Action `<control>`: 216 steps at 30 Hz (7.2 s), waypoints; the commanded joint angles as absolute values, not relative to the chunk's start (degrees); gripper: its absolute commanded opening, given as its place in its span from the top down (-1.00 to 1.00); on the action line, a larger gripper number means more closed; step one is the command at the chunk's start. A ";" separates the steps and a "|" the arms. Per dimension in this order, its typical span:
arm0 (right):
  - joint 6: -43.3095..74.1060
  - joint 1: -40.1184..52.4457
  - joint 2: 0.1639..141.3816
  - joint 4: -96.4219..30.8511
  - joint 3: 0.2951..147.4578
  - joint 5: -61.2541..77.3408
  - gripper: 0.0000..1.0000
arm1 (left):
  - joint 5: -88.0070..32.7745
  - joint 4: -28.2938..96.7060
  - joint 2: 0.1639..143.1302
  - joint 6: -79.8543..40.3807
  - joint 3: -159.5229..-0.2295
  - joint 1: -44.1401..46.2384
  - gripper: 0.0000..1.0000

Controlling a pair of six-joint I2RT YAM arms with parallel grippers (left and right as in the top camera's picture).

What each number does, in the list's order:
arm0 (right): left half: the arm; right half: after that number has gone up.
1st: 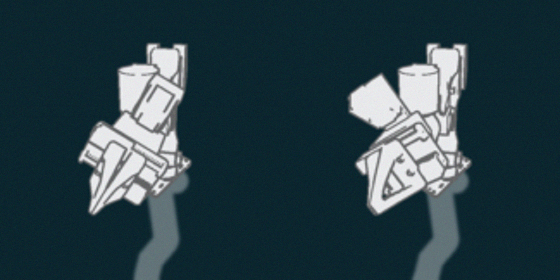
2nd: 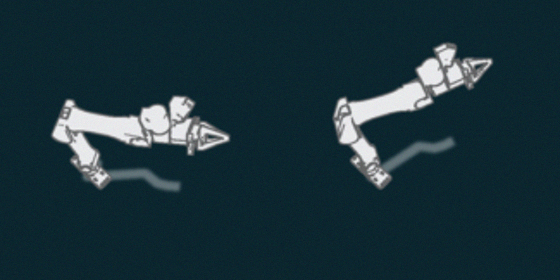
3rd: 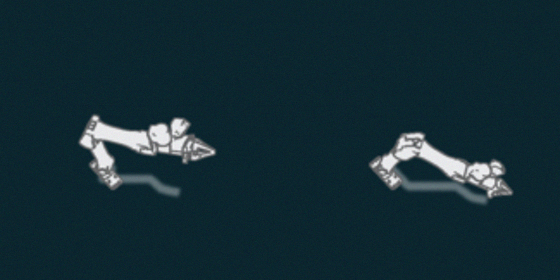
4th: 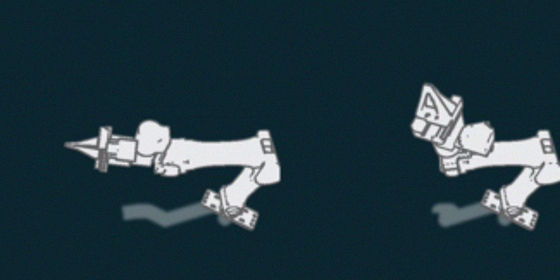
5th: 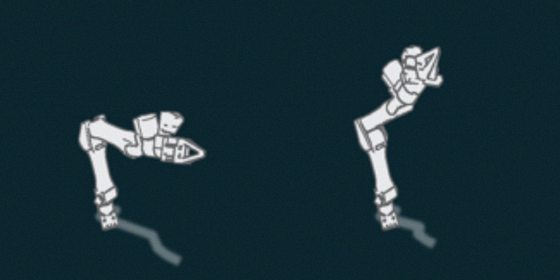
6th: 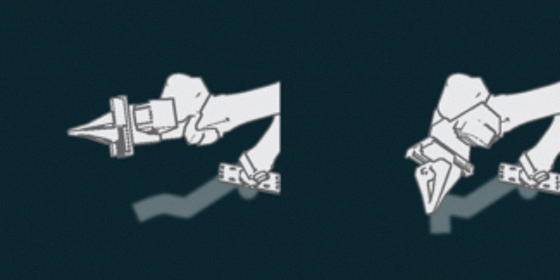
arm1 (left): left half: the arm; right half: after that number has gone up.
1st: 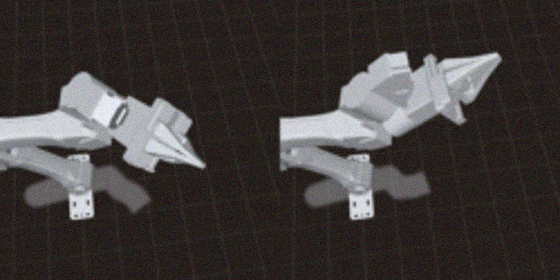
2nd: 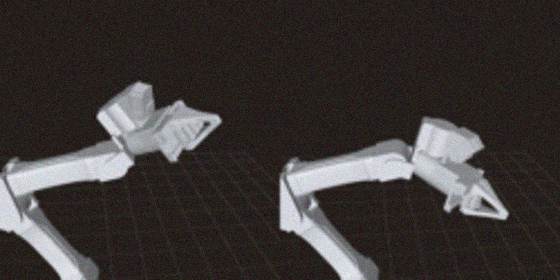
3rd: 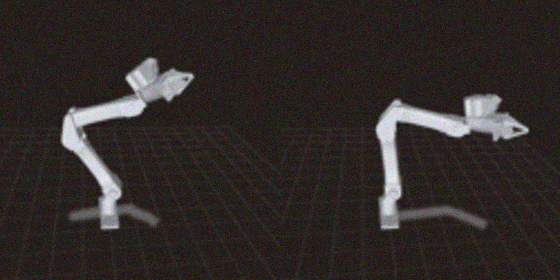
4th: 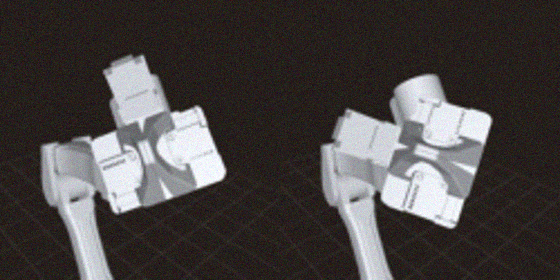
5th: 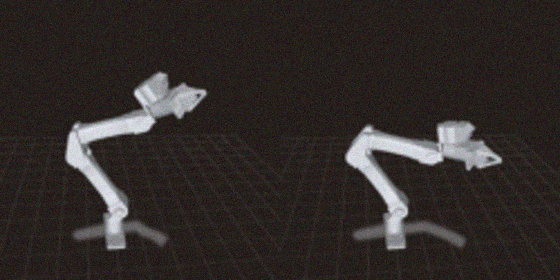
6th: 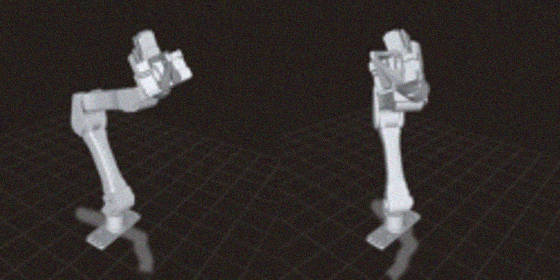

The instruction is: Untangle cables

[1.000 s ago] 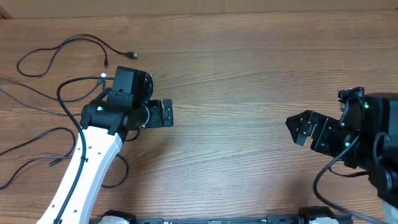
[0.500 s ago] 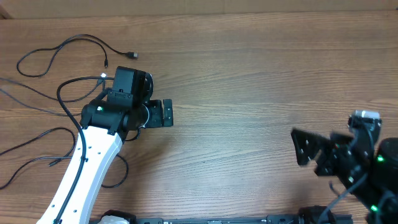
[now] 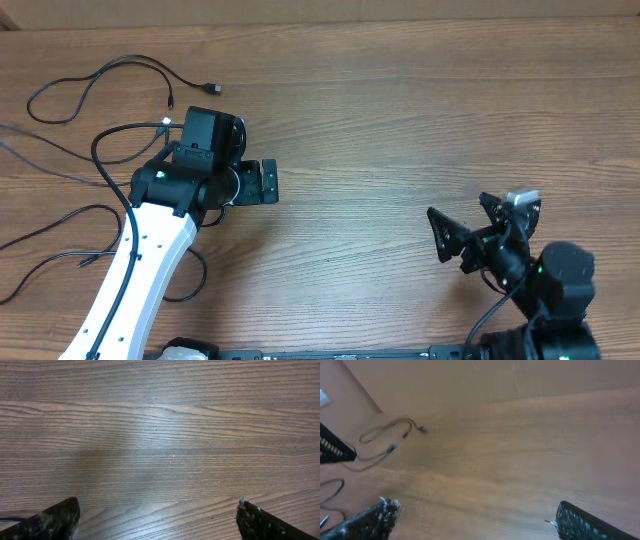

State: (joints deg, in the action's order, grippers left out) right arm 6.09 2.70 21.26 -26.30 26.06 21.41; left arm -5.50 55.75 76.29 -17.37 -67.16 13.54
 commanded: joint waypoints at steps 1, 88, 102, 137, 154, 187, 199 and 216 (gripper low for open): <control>5.63 2.55 16.78 -20.43 20.95 21.96 -1.00 | -5.10 55.66 76.18 -16.27 -67.99 13.87 -0.99; -1.78 2.50 0.16 -4.64 0.49 3.49 -1.00 | -5.08 55.66 76.18 -16.27 -67.99 13.87 -0.99; -1.78 2.50 0.16 -4.64 0.49 3.49 -1.00 | -4.93 55.68 76.18 -16.23 -67.99 13.87 -0.99; -1.78 2.50 0.16 -4.64 0.49 3.49 -1.00 | -4.08 52.66 27.90 -15.22 -41.19 11.60 -0.99; -1.78 2.50 0.16 -4.64 0.49 3.49 -1.00 | -4.08 39.70 9.10 -12.60 -24.77 11.51 -0.99; -1.80 2.50 0.16 -4.64 0.49 3.49 -1.00 | -0.86 4.47 0.19 -7.01 -0.27 11.49 -0.99; -1.80 2.50 0.16 -4.62 0.49 3.49 -1.00 | -0.58 4.64 0.19 -1.83 -0.27 11.53 -0.99; -1.78 2.50 0.16 -4.62 0.49 3.49 -1.00 | 0.19 4.69 0.19 -4.29 -0.27 4.69 -0.99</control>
